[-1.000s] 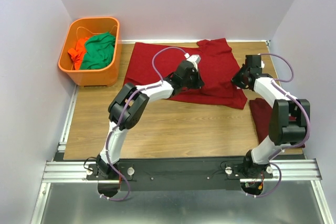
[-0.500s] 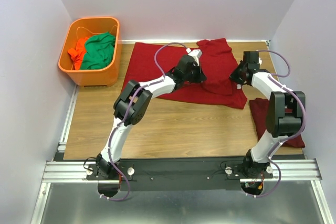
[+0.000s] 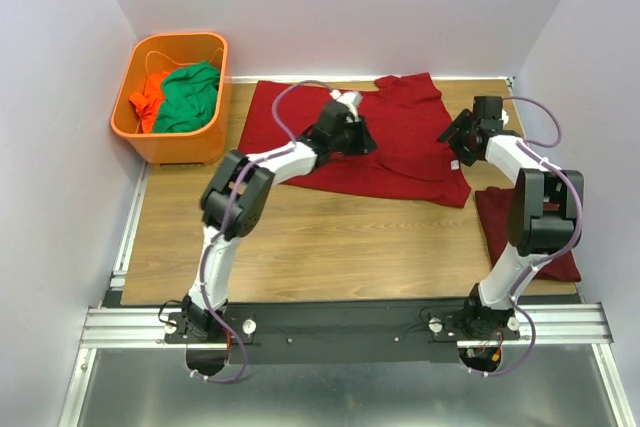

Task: Fold and stack the t-shirts
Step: Fold the tshirt

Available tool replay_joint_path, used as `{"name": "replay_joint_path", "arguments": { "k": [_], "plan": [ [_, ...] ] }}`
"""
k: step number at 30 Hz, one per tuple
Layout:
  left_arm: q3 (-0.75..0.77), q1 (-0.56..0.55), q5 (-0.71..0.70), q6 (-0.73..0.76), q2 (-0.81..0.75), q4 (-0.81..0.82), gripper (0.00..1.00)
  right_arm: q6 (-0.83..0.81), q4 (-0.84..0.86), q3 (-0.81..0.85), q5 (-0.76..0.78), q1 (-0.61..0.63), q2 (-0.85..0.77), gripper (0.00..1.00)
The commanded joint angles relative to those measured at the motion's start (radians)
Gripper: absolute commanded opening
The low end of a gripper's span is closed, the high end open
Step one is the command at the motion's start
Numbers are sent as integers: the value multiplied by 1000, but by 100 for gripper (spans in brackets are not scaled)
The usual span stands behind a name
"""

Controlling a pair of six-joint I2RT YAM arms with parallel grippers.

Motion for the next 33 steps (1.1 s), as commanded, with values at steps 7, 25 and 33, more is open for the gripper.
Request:
{"name": "replay_joint_path", "arguments": {
  "k": [7, 25, 33],
  "plan": [
    [-377, 152, -374, -202, -448, -234, 42, 64, 24, -210, -85, 34, -203, 74],
    [-338, 346, -479, -227, -301, -475, 41, 182, 76, -391, -10, 31, -221, 87],
    [-409, 374, -468, -277, -292, -520, 41, 179, 93, -452, 1, -26, -186, 100]
  ]
}}
